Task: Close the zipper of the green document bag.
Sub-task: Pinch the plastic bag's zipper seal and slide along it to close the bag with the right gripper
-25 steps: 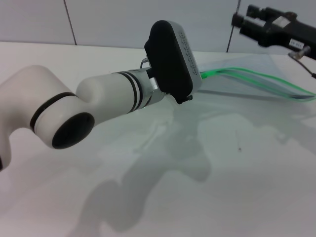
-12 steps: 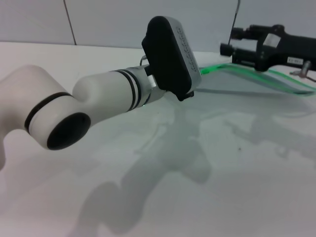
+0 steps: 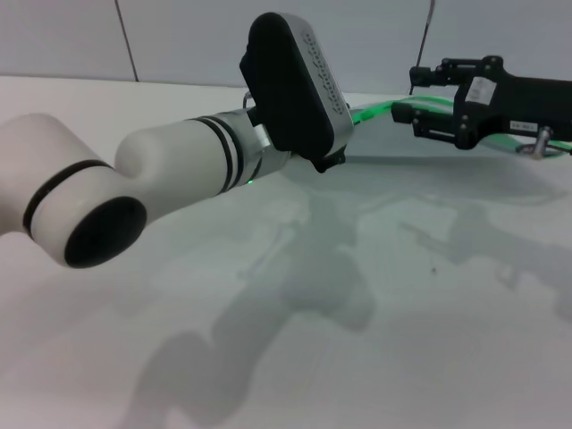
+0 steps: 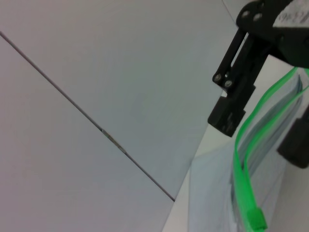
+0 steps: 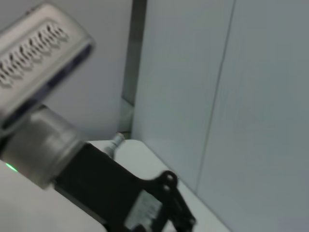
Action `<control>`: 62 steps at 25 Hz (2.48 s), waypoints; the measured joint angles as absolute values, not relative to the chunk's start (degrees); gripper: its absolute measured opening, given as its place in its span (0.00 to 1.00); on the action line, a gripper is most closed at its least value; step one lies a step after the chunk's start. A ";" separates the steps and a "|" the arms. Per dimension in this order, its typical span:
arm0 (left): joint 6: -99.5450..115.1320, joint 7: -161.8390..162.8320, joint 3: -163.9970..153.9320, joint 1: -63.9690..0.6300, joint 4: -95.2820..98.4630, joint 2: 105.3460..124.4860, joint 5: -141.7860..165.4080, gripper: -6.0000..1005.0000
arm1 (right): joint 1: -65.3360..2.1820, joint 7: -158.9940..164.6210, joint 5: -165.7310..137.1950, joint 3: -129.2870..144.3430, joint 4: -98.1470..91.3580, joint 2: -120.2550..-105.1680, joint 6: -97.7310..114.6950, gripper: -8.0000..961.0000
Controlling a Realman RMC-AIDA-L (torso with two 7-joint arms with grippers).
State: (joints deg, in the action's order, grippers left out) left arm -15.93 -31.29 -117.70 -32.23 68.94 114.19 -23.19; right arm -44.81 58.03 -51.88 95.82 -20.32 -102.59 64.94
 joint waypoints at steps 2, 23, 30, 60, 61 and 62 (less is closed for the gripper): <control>-16.09 -31.29 -117.65 -31.96 69.53 114.04 -23.26 0.09 | -44.54 56.55 -52.56 94.94 -20.83 -103.17 63.64 0.59; -16.62 -30.99 -116.71 -31.83 70.54 113.99 -23.30 0.09 | -31.54 55.54 -88.04 69.67 -47.28 -116.25 56.97 0.59; -17.36 -31.15 -116.07 -32.09 70.66 113.72 -25.62 0.09 | -31.17 54.60 -88.20 71.82 -48.18 -116.38 56.89 0.59; -18.03 -31.29 -116.79 -33.33 70.69 113.90 -26.46 0.09 | -31.02 54.76 -87.66 80.64 -52.70 -116.63 48.76 0.54; -18.04 -31.29 -116.80 -33.33 70.70 113.90 -26.46 0.09 | -31.05 54.87 -87.65 80.63 -52.64 -116.63 48.75 0.53; -18.07 -31.29 -116.80 -33.32 70.72 113.90 -26.46 0.09 | -31.07 54.93 -87.65 80.69 -52.59 -116.62 48.74 0.52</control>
State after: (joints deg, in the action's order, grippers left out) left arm -18.07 -31.29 -116.80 -33.32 70.72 113.90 -26.46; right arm -31.07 54.93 -87.65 80.69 -52.59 -116.62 48.74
